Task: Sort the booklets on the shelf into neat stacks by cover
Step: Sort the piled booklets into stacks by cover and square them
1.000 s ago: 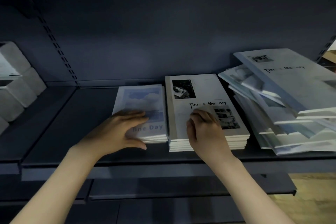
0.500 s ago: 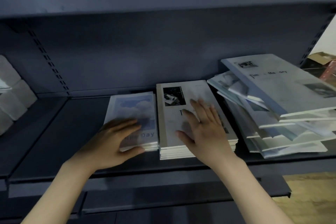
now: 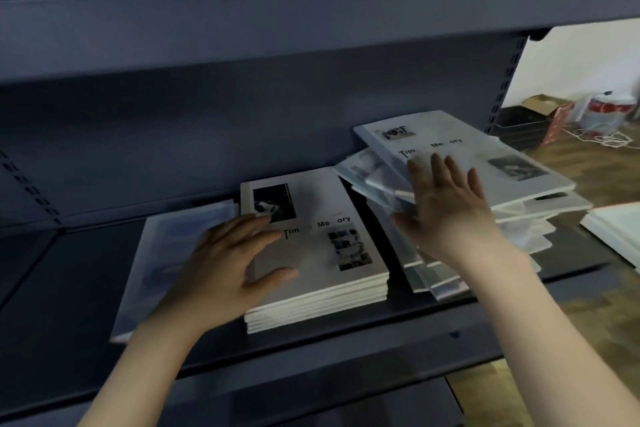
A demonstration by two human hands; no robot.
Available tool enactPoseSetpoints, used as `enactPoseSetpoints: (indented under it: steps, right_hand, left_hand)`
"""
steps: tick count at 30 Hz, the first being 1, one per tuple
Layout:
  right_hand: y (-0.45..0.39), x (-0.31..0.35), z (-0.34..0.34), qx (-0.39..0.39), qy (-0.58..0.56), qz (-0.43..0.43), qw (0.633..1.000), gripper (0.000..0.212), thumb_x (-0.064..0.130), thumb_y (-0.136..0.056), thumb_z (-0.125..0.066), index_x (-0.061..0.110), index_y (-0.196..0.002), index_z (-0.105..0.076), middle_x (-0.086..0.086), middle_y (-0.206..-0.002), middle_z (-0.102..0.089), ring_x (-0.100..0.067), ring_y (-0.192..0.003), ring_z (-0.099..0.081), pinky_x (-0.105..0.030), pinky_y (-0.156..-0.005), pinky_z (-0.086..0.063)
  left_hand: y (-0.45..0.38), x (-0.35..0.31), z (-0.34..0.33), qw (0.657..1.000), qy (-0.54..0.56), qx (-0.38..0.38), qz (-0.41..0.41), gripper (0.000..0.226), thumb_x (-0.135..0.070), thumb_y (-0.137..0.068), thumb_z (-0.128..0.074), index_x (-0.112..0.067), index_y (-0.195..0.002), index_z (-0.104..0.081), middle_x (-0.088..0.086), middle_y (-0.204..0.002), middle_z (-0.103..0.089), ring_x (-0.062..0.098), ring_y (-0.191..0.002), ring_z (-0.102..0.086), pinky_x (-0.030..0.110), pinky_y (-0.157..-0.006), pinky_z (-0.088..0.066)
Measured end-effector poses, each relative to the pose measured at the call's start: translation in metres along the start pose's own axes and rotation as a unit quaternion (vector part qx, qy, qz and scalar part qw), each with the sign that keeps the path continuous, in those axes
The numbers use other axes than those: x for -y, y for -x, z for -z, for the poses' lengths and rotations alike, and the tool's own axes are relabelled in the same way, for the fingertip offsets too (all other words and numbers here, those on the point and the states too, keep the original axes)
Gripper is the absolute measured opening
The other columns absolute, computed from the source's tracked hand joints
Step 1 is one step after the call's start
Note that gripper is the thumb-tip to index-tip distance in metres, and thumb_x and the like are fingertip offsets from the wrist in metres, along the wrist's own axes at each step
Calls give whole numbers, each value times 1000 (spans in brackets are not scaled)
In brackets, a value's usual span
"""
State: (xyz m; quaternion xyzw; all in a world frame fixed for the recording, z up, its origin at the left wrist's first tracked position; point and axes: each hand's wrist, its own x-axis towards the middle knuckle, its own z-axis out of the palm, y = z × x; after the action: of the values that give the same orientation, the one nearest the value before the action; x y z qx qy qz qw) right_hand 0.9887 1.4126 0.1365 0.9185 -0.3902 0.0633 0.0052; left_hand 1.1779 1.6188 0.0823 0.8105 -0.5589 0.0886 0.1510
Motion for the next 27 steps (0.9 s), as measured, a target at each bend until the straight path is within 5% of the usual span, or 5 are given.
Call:
enactPoseSetpoints:
  steps: [4, 9, 14, 19, 27]
  right_hand:
    - [3, -3, -10, -39, 3, -19, 999, 59, 36, -99, -29, 10, -149, -10, -20, -154, -12, -33, -142, -12, -42, -116, -7]
    - [4, 7, -13, -141, 3, -11, 990, 47, 4, -91, -35, -2, -138, -37, -28, -142, -36, -38, -130, -39, -43, -109, -30]
    - [13, -12, -1, -63, -42, 92, 993, 63, 38, -90, -48, 17, -145, -24, -6, -149, -29, -23, -136, -27, -29, -106, -26]
    - [11, -40, 6, -9, -45, 132, 990, 89, 63, -80, -53, 34, -148, -4, 7, -157, 1, -14, -144, 5, -34, -115, 3]
    - [9, -60, -8, -74, -25, 117, 990, 78, 49, -84, -52, 27, -149, -15, 0, -155, -18, -21, -143, -15, -41, -115, -10]
  left_hand:
    - [-8, -20, -3, 1000, 16, -1, -10, 78, -82, -76, -23, -32, -126, -56, -11, -139, -45, 12, -130, -40, 31, -105, -27]
    - [-17, -35, -5, 999, 29, -9, -29, 75, -80, -77, -26, -29, -118, -62, -14, -126, -56, 10, -120, -49, 34, -98, -38]
    - [-18, -45, -10, 999, 24, -13, -32, 82, -85, -73, -21, -30, -114, -64, -21, -120, -55, -1, -118, -39, 27, -97, -27]
    - [-21, -52, -8, 999, 12, -12, -28, 80, -84, -74, -20, -30, -112, -65, -24, -117, -55, 7, -118, -49, 29, -95, -31]
    - [-21, -71, -3, 1000, -7, -19, -21, 75, -82, -77, -23, -30, -110, -66, -18, -112, -63, 10, -108, -56, 28, -90, -34]
